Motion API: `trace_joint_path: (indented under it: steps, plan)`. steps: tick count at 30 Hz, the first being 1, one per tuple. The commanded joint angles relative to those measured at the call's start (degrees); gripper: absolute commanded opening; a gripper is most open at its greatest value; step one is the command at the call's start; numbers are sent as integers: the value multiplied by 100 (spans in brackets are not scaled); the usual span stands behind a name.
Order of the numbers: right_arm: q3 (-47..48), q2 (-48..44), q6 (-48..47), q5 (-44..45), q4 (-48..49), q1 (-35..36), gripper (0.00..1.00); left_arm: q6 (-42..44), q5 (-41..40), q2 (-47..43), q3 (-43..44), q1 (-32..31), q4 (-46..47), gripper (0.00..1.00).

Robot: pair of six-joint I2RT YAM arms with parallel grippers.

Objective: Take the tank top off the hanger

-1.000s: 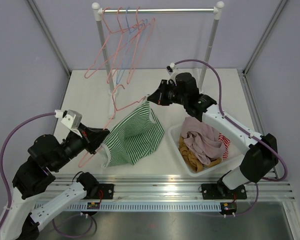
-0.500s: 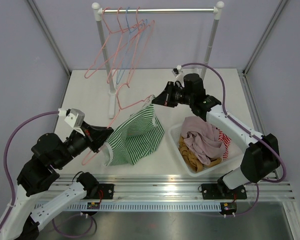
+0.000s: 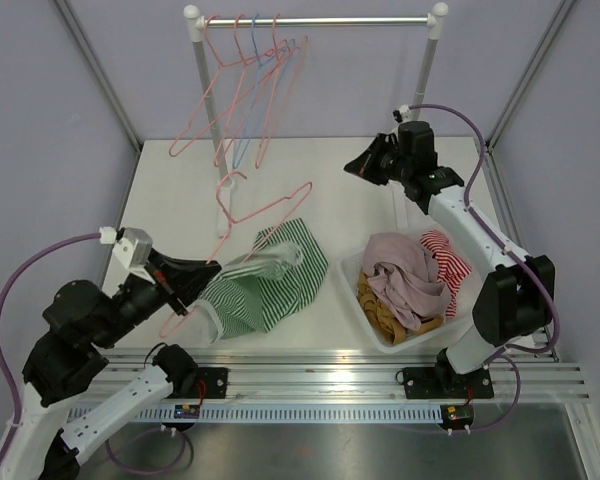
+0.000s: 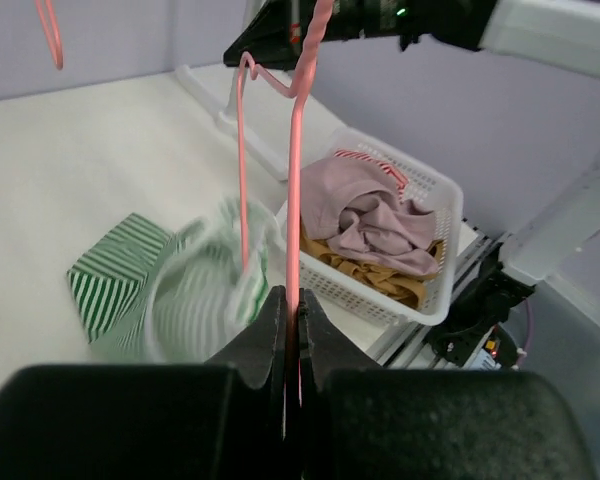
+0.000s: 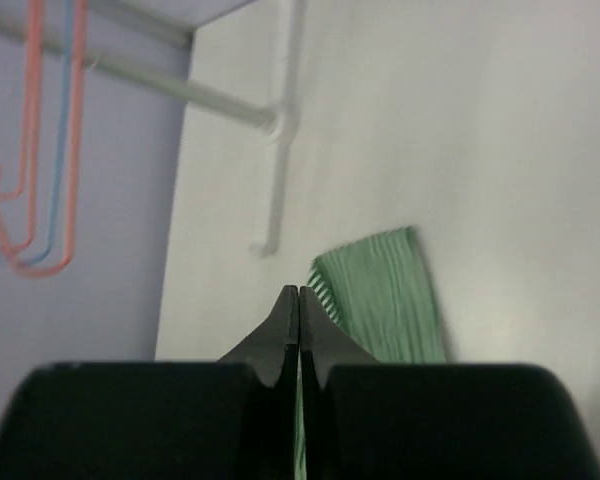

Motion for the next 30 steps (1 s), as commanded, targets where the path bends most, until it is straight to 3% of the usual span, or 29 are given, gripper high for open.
trace_joint_path:
  steps: [1, 9, 16, 18, 21, 23, 27, 30]
  plan:
    - [198, 275, -247, 1000, -292, -447, 0, -131, 389, -357, 301, -18, 571, 0]
    - [-1329, -497, 255, -635, 1299, -175, 0, -79, 388, 274, 222, -18, 1555, 0]
    - [-2622, -1780, 167, -1109, 2291, 80, 33, 167, -287, 1100, 152, -27, 3293, 0]
    - [-3139, -2202, 202, -1644, 2958, 168, 48, 254, -393, 1207, -6, -27, 3743, 0]
    - [-3414, -2598, 36, -2085, 3250, 597, 63, 378, -324, 1418, -540, -36, 5355, 0]
    - [-3432, -2869, -297, -1981, 2988, 791, 66, 492, -210, 1654, -735, -36, 6097, 0]
    - [-3485, -3056, -553, -1910, 3048, 1292, 98, 449, 10, 2270, -824, -36, 7452, 0]
    - [-3433, -3038, -1027, -1454, 3013, 1802, 99, 142, 151, 2621, -578, -53, 7674, 0]
